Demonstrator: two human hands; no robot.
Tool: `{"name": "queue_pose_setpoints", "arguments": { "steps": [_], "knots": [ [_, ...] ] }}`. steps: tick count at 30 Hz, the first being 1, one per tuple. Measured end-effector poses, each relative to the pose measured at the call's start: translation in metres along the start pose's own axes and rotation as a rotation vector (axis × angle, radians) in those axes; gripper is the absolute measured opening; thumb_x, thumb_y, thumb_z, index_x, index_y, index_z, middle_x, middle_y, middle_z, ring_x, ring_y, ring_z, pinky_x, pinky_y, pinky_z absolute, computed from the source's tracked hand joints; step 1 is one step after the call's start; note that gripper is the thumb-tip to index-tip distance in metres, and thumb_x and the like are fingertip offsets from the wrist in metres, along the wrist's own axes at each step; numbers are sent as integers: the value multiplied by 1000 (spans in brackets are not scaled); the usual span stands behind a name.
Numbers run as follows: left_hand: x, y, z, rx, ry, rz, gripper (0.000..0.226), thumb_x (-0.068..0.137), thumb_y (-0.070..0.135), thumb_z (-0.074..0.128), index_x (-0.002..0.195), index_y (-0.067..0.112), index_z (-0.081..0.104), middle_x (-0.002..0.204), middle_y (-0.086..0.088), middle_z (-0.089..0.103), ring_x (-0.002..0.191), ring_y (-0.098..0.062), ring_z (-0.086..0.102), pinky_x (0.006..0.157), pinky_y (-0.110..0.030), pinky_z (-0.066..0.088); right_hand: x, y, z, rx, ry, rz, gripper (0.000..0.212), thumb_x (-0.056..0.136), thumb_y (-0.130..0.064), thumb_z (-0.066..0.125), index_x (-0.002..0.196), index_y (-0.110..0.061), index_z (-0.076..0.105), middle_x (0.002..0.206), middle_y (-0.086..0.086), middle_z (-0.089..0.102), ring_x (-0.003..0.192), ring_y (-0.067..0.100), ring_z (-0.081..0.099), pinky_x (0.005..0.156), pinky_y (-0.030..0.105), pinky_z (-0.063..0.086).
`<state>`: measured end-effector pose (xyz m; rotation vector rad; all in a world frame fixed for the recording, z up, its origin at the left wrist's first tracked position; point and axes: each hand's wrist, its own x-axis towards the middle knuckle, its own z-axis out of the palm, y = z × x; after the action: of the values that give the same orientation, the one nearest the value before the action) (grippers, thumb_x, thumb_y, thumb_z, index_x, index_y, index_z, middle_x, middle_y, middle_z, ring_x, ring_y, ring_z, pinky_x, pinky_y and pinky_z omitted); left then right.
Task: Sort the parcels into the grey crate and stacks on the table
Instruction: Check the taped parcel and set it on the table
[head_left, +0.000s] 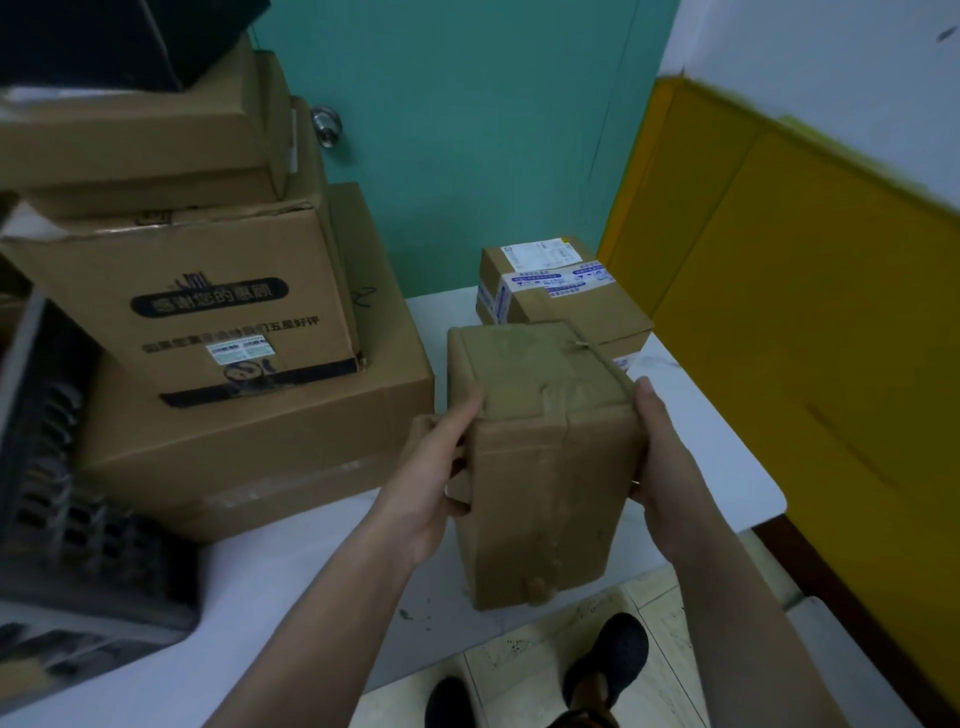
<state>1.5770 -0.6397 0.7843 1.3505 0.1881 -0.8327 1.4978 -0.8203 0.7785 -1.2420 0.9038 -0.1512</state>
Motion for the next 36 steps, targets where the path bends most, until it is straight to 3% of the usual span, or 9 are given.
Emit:
{"name": "queue_pose_setpoints", "arguments": {
  "steps": [4,11,17,21,23,25,30,33,36],
  "knots": [
    [3,-5,-1,6,2,-11,99,51,65,78,133,15,54,125,-6,66,117,-26,62,94,-58,48,-2,-1,1,1,-14,-20,21,99,-49,46,106,-35,60,107,-10,61,105,16,57,104,45,42],
    [9,-8,-6,42,-63,6,75,65,34,63,139,28,51,121,-2,63,114,-23,58,84,-49,48,-3,-1,-5,9,-31,-36,31,95,-15,44,116,-16,66,112,2,68,101,22,61,81,36,44],
    [11,-5,-4,50,-50,-46,62,91,32,68,147,34,42,133,2,60,124,-24,55,99,-64,46,-4,-5,-7,-14,-29,-43,28,91,-9,44,103,-16,68,102,2,70,95,22,62,73,34,44],
    [10,-7,-4,47,-26,-48,54,88,34,71,137,29,48,129,1,62,119,-22,58,95,-58,50,-5,-4,-10,-38,-34,-44,27,95,-19,47,109,-9,68,105,8,71,102,30,63,74,36,45],
    [9,-7,-7,41,-1,-37,45,86,41,71,122,23,51,124,-1,64,115,-21,60,88,-51,52,-10,-9,-12,-66,-38,-33,30,96,-35,51,89,-10,67,86,5,71,85,25,65,70,35,45],
    [10,-5,-9,43,0,-35,60,78,60,70,120,20,54,121,-3,66,115,-22,61,91,-53,51,-13,-13,-12,-108,-12,-20,44,98,-48,48,73,-13,59,68,-2,66,72,18,60,66,34,42],
    [14,-5,-8,-5,61,-57,70,89,74,42,124,16,59,113,-9,68,110,-27,63,86,-53,52,-15,-19,-9,-219,37,-56,50,92,-66,43,89,-22,67,88,-2,69,88,19,61,75,37,48],
    [10,-7,-6,16,28,-54,66,90,67,51,135,19,52,117,-8,65,109,-27,63,77,-51,54,-16,-15,-10,-247,19,-82,51,85,-73,49,104,-31,69,107,-4,69,101,20,62,91,42,51],
    [6,-10,-8,-15,-6,-51,54,93,54,56,135,21,55,110,-7,59,109,-28,59,85,-58,52,-18,-10,-14,-234,-2,-136,25,88,-62,57,96,-39,65,106,-12,66,102,16,61,94,42,49]
  ]
}}
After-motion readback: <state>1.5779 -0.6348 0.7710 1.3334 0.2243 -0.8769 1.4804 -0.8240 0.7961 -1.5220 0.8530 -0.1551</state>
